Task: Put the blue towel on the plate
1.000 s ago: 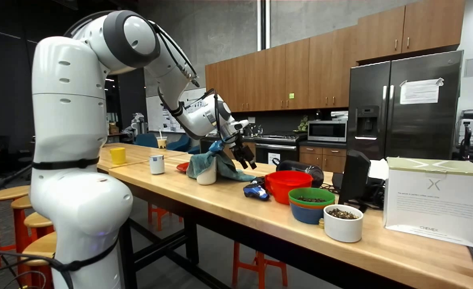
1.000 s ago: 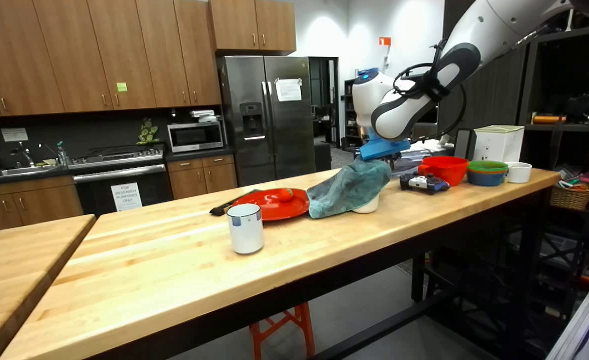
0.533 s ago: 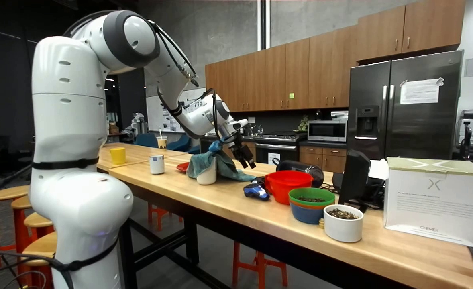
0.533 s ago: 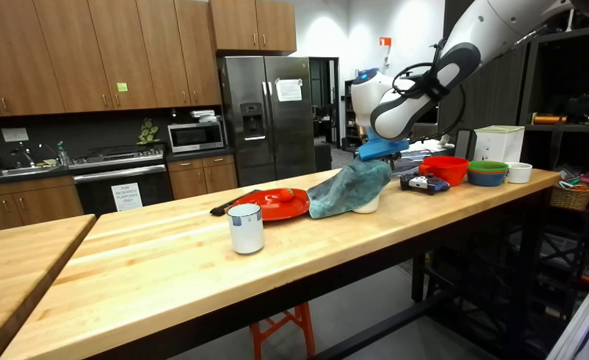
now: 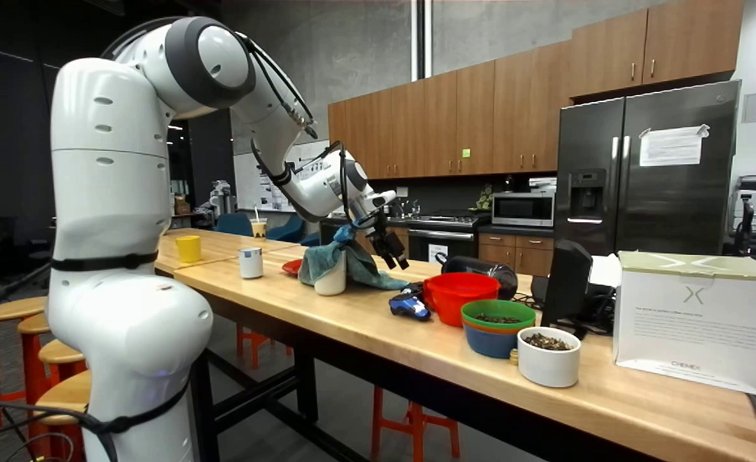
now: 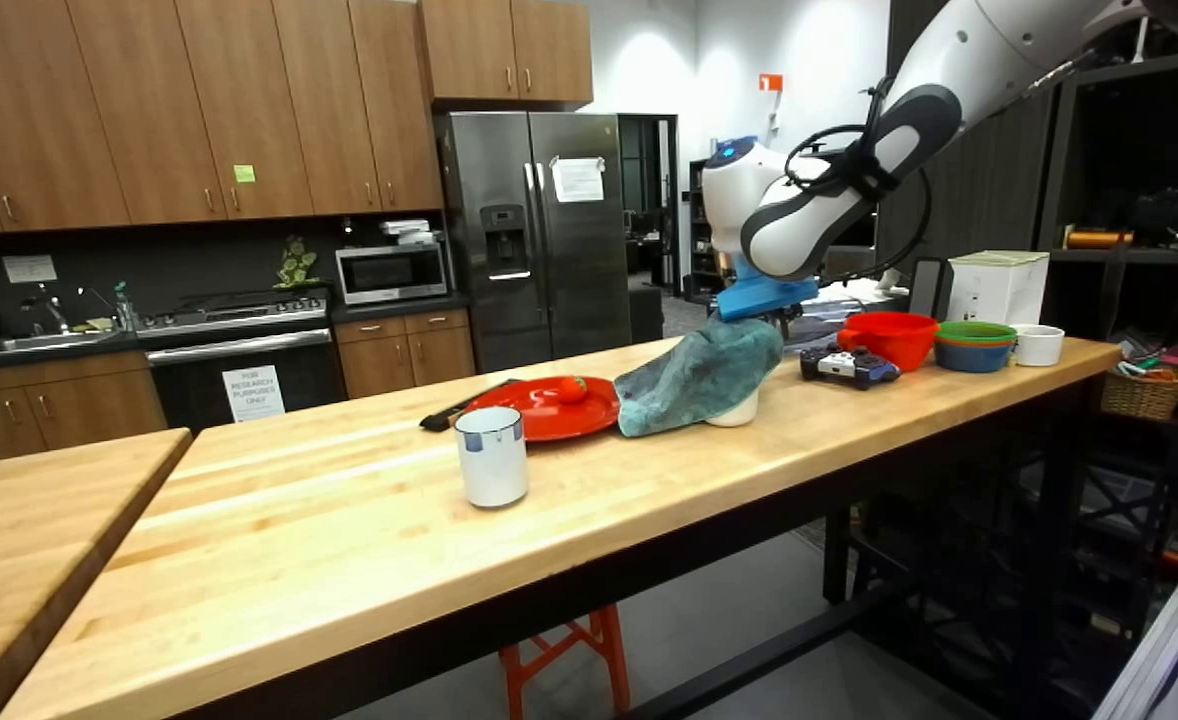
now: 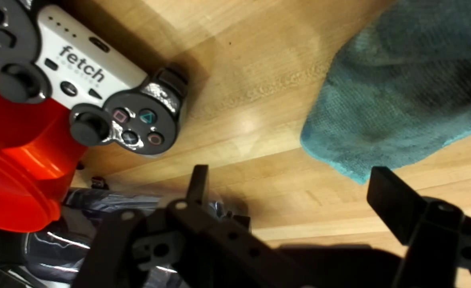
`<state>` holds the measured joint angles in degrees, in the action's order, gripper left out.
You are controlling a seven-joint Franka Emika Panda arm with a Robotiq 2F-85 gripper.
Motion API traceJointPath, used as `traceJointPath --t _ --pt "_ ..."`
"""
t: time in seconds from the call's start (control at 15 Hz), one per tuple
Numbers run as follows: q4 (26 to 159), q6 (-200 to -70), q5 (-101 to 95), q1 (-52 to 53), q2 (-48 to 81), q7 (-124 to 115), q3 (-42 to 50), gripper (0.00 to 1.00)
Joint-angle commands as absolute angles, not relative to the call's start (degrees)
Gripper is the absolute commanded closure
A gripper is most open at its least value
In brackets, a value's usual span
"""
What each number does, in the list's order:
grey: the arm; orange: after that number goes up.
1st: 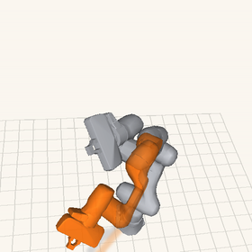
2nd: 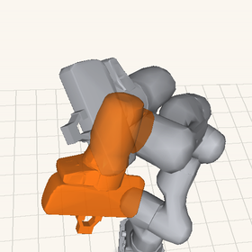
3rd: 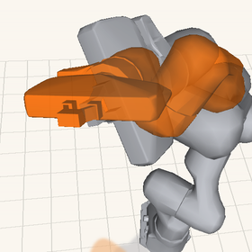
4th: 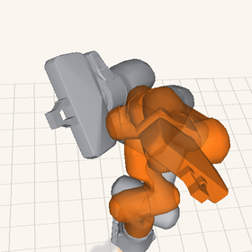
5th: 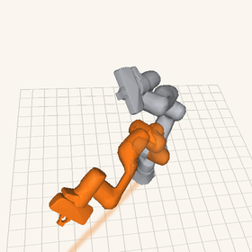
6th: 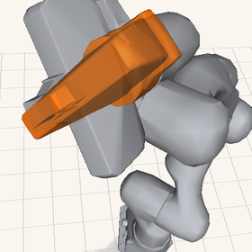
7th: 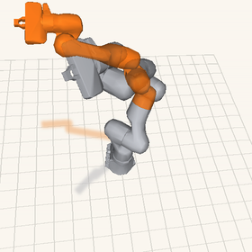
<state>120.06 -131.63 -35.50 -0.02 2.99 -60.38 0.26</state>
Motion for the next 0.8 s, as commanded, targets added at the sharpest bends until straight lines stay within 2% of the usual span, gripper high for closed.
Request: traceJointPath --t 0.0,0.2,0.6,0.73 --pt "120.0 -131.5 -35.4 0.3 3.0 -60.2 0.6 0.0" --pt "120.0 -130.3 -34.2 0.5 2.9 -59.1 0.4 0.0" --pt "114.9 -123.0 -15.8 0.1 5.0 -44.6 0.3 0.0" --pt "117.0 -125.0 -18.0 0.5 4.1 -47.0 0.6 0.0"
